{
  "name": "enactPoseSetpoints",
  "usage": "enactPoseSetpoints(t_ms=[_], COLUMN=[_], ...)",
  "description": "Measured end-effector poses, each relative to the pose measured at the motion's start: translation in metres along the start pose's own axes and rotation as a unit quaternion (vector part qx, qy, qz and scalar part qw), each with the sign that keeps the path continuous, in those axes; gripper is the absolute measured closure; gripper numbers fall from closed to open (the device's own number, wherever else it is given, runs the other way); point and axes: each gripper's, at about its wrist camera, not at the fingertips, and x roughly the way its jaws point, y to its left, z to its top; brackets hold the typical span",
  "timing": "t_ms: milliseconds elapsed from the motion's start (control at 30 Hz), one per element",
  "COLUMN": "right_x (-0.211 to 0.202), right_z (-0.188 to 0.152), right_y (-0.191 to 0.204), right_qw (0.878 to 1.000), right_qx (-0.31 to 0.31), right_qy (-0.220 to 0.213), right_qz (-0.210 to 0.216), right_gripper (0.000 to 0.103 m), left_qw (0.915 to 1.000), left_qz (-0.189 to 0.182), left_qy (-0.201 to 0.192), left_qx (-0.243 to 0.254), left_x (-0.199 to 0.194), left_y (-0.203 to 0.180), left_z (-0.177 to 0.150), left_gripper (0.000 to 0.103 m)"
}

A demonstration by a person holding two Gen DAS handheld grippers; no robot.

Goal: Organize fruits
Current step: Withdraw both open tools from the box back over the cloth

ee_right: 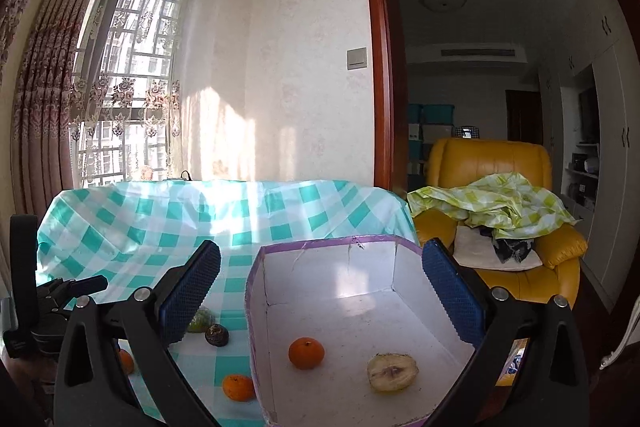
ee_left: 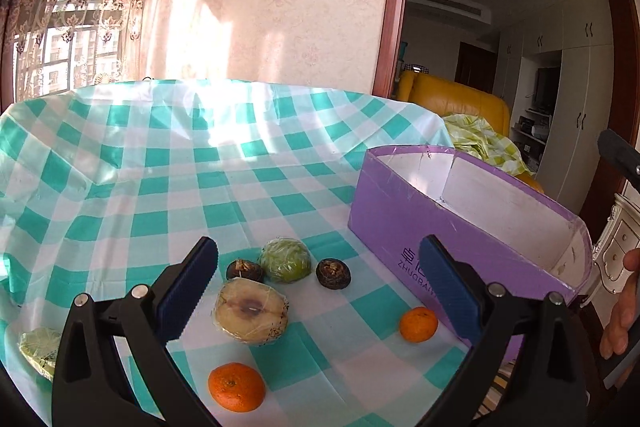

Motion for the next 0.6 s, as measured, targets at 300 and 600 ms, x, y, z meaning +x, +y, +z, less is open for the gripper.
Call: enactPoseSetpoints(t_ms=[300, 600], right_x=[-0.008, 0.001], right_z=[-0.025, -0.055], right_y=[0.061, 0.119], right_qw=[0.996, 0.981], right_qx=[-0.060, -0.152], right_qy=[0.025, 0.071], right_qz=[0.058, 0.093], right_gripper=[0.005, 0.005], left_qw=[0.9984, 0.9973], left_qz=[0.037, 0.036], left_qy=[-0.002, 0.042], left_qx=[-0.043, -0.049], left_x=[-0.008, 0.007], left_y=[0.049, 0.068], left_z=[-0.005, -0.018], left_gripper=[0.002, 0.013])
